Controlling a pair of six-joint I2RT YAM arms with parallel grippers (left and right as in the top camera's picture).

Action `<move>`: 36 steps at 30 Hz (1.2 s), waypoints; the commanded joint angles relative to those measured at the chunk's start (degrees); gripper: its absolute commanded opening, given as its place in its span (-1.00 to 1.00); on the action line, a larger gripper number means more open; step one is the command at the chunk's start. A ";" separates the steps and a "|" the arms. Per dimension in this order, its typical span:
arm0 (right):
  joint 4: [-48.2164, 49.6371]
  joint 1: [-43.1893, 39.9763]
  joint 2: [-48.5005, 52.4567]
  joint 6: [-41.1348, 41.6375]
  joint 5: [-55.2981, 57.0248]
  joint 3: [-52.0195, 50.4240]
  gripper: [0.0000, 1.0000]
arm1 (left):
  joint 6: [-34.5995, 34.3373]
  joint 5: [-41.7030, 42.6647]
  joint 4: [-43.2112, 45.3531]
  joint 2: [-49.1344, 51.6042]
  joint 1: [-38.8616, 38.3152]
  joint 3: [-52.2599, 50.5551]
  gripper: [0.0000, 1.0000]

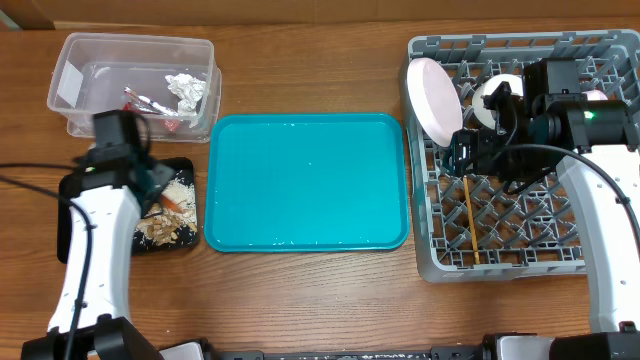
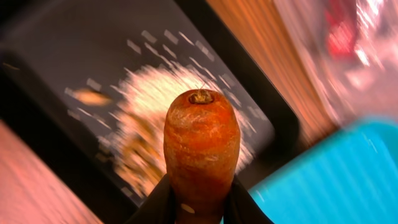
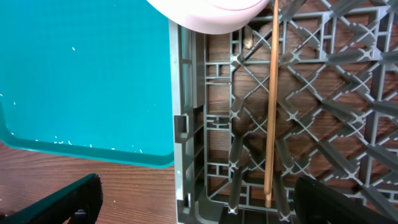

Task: Sort waste into correct bins and load items into the dishwasher
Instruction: 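Lift the carrot and place it onto the black tray, then release the carrot and raise the left gripper away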

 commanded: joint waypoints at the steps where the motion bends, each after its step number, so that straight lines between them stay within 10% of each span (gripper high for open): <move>1: -0.11 -0.20 -0.85 0.20 0.50 1.03 1.00 | 1.25 -5.81 1.31 1.38 5.33 0.68 -0.92; 23: -2.23 -0.20 -0.85 0.20 0.48 1.03 1.00 | 2.78 -6.73 8.66 21.38 17.18 0.68 -0.89; 36: -1.49 -0.20 -0.85 0.20 0.46 1.03 1.00 | 7.87 -6.27 3.61 18.97 16.98 6.84 0.47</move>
